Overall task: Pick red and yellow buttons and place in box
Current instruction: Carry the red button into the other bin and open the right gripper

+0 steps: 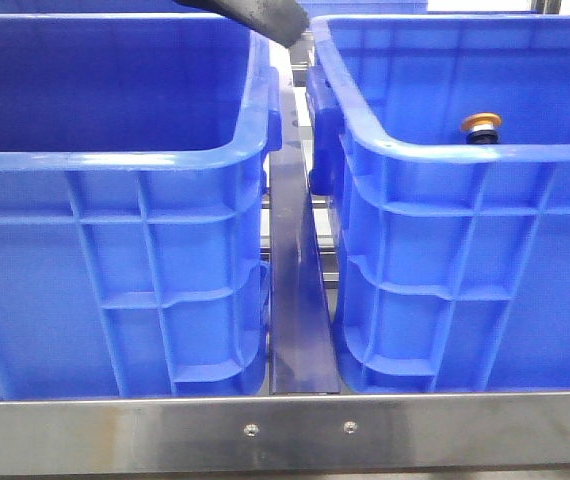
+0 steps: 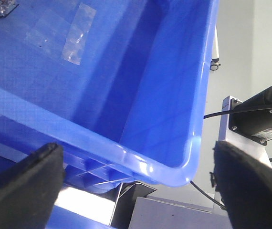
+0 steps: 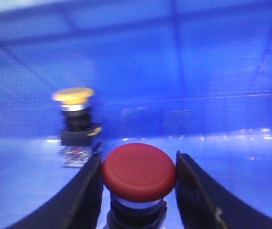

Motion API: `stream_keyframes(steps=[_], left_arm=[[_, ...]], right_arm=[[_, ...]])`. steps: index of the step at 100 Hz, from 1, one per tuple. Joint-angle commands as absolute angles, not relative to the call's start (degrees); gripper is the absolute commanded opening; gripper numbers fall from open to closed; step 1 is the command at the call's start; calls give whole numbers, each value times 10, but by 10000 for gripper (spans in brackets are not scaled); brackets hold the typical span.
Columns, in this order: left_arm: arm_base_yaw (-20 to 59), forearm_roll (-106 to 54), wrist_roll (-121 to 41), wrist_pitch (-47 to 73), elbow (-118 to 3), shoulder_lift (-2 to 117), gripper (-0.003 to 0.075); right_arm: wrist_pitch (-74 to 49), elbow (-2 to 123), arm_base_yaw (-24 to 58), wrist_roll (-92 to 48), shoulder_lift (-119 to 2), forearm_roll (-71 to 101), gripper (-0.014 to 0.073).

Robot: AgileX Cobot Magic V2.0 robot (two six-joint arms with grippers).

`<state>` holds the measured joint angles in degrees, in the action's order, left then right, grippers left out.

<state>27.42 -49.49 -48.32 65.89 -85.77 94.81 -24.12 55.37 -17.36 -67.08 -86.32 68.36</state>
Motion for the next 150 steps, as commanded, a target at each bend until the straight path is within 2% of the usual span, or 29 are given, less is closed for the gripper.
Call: stream_keyframes(steps=[1, 51, 58, 71, 78, 121, 126, 133, 138, 150], left_arm=[[274, -527, -483, 647, -878, 924, 596], [274, -526, -483, 633, -878, 924, 596], [274, -526, -483, 633, -878, 924, 596], [274, -526, -483, 632, -878, 924, 596], [274, -526, -483, 632, -878, 924, 596], [274, -490, -456, 615, -878, 923, 594], [274, -457, -430, 600, -878, 920, 594], [274, -387, -390, 582, -878, 914, 594], [274, -336, -360, 573, -878, 909, 584], [274, -243, -288, 561, -878, 899, 514]], right_arm=[[-223, 594, -166, -692, -875, 693, 237], [-194, 678, -147, -712, -1005, 684, 241], [-191, 678, -147, -712, -1005, 684, 290], [-187, 679, -147, -712, -1005, 684, 510], [-184, 679, -147, -712, -1003, 684, 569], [-221, 669, -149, -712, -921, 681, 571], [-230, 660, -149, -712, -906, 681, 560], [-236, 640, -149, -712, -881, 681, 500], [-239, 622, -149, -712, -862, 681, 425], [-253, 572, -149, -712, -812, 681, 162]])
